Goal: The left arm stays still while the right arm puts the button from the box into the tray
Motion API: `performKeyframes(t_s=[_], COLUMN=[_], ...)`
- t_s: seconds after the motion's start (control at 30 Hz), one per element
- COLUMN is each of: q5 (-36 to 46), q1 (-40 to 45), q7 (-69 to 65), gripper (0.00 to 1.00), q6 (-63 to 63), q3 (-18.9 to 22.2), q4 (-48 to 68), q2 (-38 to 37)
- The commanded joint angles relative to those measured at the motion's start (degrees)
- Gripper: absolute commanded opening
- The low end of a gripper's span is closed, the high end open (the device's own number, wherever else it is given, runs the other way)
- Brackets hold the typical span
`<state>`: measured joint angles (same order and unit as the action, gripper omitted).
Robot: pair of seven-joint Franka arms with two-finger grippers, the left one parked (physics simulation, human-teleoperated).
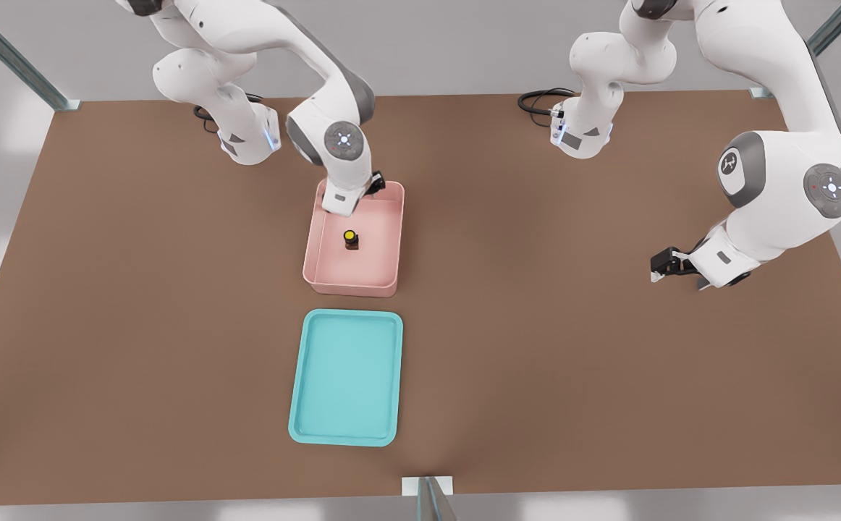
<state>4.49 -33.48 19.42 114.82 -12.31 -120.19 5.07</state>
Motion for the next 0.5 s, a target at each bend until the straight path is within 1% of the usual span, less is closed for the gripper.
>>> performKeyframes(t_s=[0.0, 0.27, 0.4, 0.47], q5=[0.08, -0.88, -0.71, -0.71], q1=[3.86, 3.78, 3.78, 3.86], q7=[23.82, 22.85, 23.03, 22.94], gripper=[1.00, 1.00, 1.00, 1.00], q6=[11.21, 12.89, 12.88, 14.11], q3=[-0.08, -0.17, -0.17, -0.17], q4=[-0.22, -1.01, -1.19, -3.29], q2=[2.40, 6.97, 8.55, 8.12])
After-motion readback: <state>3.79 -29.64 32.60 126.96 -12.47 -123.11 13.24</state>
